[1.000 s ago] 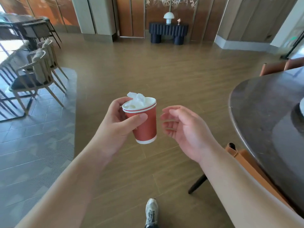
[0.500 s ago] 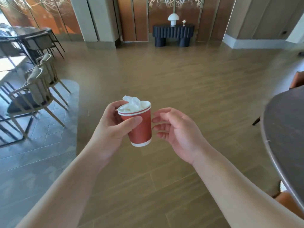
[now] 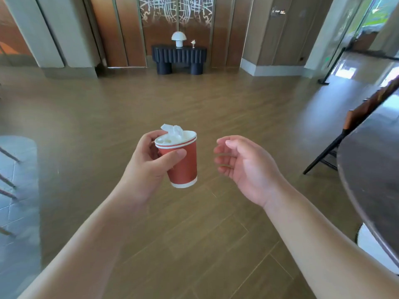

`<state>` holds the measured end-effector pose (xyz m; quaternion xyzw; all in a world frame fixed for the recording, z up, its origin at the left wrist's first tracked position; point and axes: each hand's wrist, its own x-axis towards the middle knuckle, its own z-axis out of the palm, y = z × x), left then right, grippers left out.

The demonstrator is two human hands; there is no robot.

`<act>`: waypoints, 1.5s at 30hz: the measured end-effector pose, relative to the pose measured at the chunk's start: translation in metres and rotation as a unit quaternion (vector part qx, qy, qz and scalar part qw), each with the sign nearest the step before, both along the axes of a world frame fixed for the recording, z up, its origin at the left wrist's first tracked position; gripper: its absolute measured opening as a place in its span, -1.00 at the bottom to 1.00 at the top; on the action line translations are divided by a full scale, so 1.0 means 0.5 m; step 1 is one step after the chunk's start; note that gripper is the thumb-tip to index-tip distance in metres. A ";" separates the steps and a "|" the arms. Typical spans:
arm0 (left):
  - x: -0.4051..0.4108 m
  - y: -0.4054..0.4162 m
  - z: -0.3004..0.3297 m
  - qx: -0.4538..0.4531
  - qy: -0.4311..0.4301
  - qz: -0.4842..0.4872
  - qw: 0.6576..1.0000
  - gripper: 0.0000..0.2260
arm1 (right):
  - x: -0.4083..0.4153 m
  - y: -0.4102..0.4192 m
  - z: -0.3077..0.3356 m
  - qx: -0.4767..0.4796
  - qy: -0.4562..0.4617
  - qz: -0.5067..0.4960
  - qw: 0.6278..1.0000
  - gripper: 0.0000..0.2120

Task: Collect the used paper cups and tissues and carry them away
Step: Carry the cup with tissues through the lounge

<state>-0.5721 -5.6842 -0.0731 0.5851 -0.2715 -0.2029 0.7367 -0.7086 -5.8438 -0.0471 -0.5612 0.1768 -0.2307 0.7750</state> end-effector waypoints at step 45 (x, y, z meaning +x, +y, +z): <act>1.440 -1.128 -0.027 0.033 -0.020 -0.048 0.998 -0.35 | 1.412 -1.084 -0.055 0.038 0.009 -0.078 0.996 -0.78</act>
